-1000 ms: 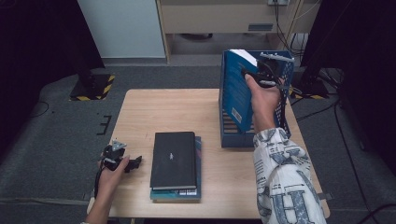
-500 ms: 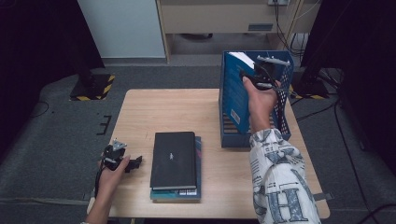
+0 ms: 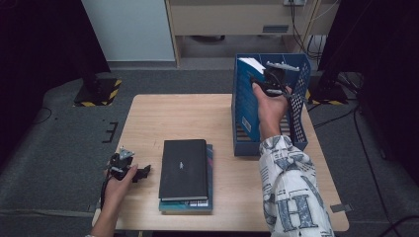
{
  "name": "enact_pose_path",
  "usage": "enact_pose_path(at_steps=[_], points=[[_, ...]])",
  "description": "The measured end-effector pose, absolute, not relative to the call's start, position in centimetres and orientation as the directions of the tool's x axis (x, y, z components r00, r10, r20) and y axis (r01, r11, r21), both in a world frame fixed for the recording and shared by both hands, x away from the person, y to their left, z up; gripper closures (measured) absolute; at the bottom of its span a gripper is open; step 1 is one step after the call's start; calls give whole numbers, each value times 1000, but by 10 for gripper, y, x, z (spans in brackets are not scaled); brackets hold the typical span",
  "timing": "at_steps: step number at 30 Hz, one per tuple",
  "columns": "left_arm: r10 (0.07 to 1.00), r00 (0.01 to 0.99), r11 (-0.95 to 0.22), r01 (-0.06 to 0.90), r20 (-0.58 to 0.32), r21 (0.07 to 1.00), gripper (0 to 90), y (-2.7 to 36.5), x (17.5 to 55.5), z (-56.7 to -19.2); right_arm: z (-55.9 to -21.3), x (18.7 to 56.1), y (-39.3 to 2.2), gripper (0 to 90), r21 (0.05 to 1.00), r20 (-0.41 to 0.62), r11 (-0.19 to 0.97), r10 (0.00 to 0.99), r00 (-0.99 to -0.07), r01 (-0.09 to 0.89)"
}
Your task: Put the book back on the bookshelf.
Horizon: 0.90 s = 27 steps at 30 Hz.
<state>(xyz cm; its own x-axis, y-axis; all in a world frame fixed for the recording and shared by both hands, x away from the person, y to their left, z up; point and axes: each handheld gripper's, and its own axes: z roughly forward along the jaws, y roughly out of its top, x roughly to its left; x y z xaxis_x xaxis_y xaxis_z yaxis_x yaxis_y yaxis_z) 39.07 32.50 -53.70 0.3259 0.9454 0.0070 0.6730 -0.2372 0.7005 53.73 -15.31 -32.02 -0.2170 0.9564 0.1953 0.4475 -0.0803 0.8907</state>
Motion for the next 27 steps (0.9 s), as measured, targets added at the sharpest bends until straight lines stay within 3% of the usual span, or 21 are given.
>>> enact_pose_path(at_steps=[27], points=[[945, 326, -234, 674, 2, 700, 0, 324, 391, -537, -346, 541, -151, 608, 881, 199, -84, 959, -201, 466]])
